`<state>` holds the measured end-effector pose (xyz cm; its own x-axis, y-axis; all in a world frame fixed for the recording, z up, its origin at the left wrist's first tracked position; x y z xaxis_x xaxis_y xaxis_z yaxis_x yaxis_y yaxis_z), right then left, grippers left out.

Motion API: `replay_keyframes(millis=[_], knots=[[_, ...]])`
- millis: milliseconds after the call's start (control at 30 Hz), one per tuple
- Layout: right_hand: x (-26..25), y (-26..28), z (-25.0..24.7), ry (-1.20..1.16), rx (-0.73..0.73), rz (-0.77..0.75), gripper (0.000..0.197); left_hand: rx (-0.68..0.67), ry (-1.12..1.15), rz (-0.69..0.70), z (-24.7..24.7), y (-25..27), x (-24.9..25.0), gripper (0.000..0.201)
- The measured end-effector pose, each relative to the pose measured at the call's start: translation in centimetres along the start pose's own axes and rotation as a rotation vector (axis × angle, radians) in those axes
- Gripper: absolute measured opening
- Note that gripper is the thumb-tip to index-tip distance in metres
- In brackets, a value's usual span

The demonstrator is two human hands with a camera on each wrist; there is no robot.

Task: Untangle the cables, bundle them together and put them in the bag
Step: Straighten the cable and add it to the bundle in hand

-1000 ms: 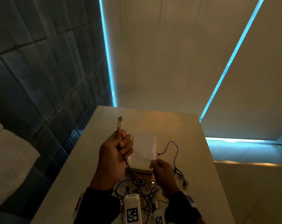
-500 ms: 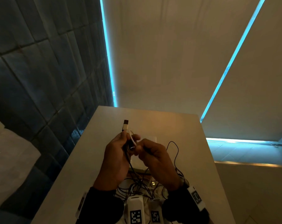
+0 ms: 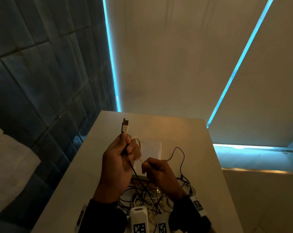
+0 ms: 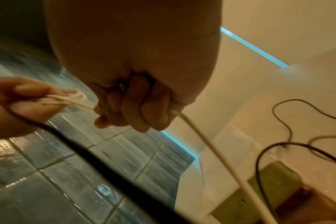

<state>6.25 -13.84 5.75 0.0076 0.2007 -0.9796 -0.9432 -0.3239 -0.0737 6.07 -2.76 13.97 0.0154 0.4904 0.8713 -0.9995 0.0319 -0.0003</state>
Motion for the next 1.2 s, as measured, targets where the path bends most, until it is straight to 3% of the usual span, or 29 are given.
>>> replay_keyframes(millis=[133,433,733,833,933,1067,1200], knots=[[3.0,-0.1,-1.3,0.122,0.053,0.008,0.027,0.008,0.011,-0.018,-0.3,0.1,-0.1,0.028],[8.5,0.2,-2.9,0.165,0.161,0.062,0.029,0.045,-0.005,0.005,-1.0,0.5,0.6,0.027],[10.8,1.4,-4.7,0.130,0.291,0.121,0.038,0.023,-0.017,-0.025,-1.1,0.3,0.5,0.027],[8.3,1.1,-5.4,0.121,0.401,0.118,0.030,0.025,-0.027,-0.056,-1.2,-0.1,0.3,0.022],[2.4,0.2,-4.1,0.019,0.407,-0.011,0.022,0.052,-0.090,-0.091,-1.4,-0.2,-0.2,0.028],[-5.8,-0.2,-0.9,-0.086,0.295,-0.271,0.023,0.125,-0.257,-0.117,-1.6,-0.1,-0.8,0.033],[-8.4,0.3,1.9,-0.044,0.105,-0.316,0.022,0.194,-0.332,-0.095,-2.0,-0.1,-0.5,0.033]])
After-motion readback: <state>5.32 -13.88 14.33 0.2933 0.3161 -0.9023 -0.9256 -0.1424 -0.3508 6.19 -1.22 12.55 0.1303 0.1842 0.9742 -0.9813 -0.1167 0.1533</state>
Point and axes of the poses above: each hand's wrist, its own y-axis away from the middle knuckle, its own z-axis out of the palm, x = y × z, the point moved 8 cm from there along -y, towards the middle knuckle, and after that the axes turned 14 degrees about -y, right-handed, at the moved point
